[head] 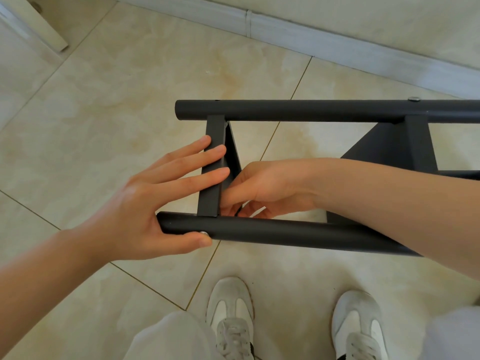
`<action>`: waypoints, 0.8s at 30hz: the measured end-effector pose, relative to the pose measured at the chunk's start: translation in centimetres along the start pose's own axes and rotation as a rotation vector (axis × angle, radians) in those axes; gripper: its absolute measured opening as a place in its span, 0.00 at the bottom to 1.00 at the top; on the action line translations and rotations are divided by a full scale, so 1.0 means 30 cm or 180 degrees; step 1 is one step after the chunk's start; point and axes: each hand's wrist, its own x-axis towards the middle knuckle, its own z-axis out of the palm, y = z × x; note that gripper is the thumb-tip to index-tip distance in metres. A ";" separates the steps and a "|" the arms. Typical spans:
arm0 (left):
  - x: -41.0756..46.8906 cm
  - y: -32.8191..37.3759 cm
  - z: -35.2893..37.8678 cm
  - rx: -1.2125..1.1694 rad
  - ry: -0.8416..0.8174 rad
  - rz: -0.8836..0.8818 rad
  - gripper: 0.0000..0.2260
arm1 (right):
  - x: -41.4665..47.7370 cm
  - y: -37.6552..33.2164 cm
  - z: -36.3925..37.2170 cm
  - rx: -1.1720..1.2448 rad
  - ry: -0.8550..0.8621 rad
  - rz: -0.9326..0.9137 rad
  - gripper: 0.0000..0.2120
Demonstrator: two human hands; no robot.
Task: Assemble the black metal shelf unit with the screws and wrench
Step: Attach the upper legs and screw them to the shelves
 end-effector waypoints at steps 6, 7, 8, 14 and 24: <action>-0.002 0.001 0.003 -0.0010 0.0038 -0.0013 0.33 | 0.007 0.003 0.014 -0.0187 -0.0007 -0.0129 0.12; -0.002 0.002 0.003 -0.0014 0.0038 -0.0017 0.33 | 0.005 0.003 0.014 -0.0092 -0.0061 -0.0150 0.13; -0.002 0.002 0.003 -0.0018 0.0038 -0.0019 0.33 | 0.005 0.004 0.013 -0.0020 -0.0080 -0.0171 0.13; -0.002 0.007 0.000 -0.0009 0.0039 -0.0034 0.33 | -0.006 -0.013 -0.011 0.0099 -0.0175 -0.0115 0.04; -0.002 0.014 -0.002 -0.0020 0.0062 -0.0046 0.32 | 0.009 -0.001 -0.002 0.0201 -0.0131 -0.0064 0.10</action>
